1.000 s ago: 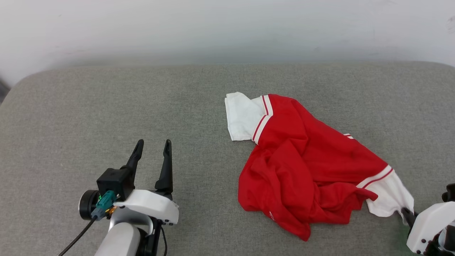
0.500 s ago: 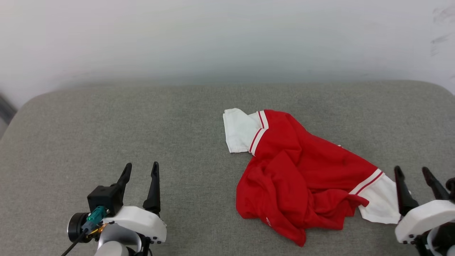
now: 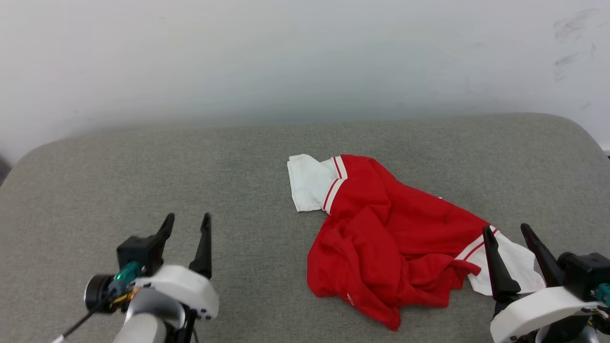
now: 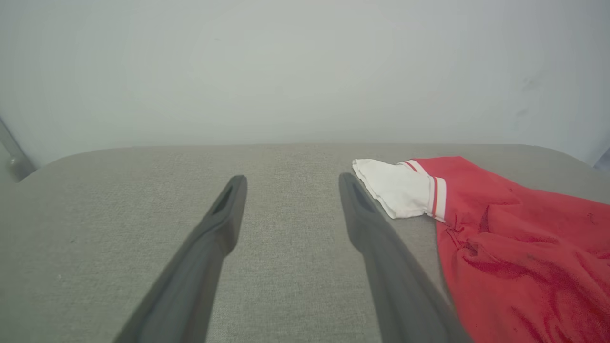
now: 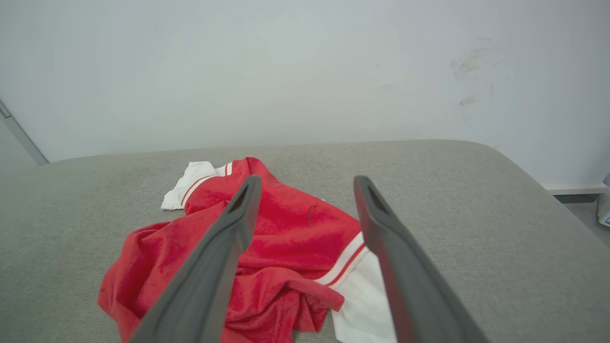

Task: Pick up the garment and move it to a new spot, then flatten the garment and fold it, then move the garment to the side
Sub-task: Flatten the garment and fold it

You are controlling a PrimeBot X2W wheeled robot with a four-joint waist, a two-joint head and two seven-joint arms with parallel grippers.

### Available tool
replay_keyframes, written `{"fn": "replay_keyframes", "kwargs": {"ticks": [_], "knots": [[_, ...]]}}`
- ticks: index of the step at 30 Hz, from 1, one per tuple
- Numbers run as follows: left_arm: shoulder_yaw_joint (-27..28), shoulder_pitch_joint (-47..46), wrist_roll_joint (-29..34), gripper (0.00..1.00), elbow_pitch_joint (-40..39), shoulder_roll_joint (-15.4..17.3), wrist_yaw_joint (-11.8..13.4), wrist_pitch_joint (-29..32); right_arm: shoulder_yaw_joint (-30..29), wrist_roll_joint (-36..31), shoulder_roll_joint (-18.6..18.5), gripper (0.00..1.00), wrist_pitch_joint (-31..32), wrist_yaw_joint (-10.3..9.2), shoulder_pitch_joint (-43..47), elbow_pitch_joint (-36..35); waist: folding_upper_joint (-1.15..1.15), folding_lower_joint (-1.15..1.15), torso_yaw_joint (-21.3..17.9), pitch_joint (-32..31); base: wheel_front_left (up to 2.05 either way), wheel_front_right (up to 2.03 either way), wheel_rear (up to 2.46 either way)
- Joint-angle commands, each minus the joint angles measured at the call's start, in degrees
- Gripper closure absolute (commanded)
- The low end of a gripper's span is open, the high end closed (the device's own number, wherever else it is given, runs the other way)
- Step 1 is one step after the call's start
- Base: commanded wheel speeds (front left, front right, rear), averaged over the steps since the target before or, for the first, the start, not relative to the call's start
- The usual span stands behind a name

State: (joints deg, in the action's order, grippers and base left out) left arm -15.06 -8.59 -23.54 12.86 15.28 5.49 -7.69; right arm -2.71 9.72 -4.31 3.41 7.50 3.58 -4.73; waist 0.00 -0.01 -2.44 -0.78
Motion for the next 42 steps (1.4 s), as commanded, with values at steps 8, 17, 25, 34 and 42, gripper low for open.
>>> {"fn": "replay_keyframes", "kwargs": {"ticks": [8, 17, 25, 34, 42], "knots": [[-2.8, -16.5, -1.3, 0.0, 3.1, -0.3, -5.4, 7.5, 2.1, 0.2, 0.5, 0.0, 0.4, -0.03, -3.2, -2.7, 0.0, 0.01, -3.9, 6.3, 0.0, 0.0, 0.0], [-5.6, -38.5, -5.1, 0.0, 18.0, 0.2, -11.7, 21.2, 4.2, 0.8, 0.7, 0.0, -1.5, -0.03, -8.4, -1.4, 0.0, 0.01, -10.1, 13.6, 0.0, 0.0, 0.0], [-10.3, -50.5, -10.1, 0.0, 30.2, 3.6, -13.0, 40.1, 5.9, 2.1, 1.0, 0.0, -3.5, -0.02, -11.6, 1.1, 0.0, 0.01, -15.4, 19.6, 0.0, 0.0, 0.0], [-15.0, -54.5, -12.0, 0.0, 36.2, 7.4, -13.0, 49.9, 7.3, 3.9, 1.2, 0.0, -6.1, -0.02, -14.2, 4.0, 0.0, 0.01, -18.4, 24.6, 0.0, 0.0, 0.0], [-17.7, -50.3, -16.6, 1.0, 42.5, 5.3, -13.1, 54.6, 7.4, 4.9, 0.9, 0.0, -7.4, -0.03, -16.5, 7.2, 0.0, 0.01, -19.3, 26.3, 0.0, 0.0, 0.0]]}}
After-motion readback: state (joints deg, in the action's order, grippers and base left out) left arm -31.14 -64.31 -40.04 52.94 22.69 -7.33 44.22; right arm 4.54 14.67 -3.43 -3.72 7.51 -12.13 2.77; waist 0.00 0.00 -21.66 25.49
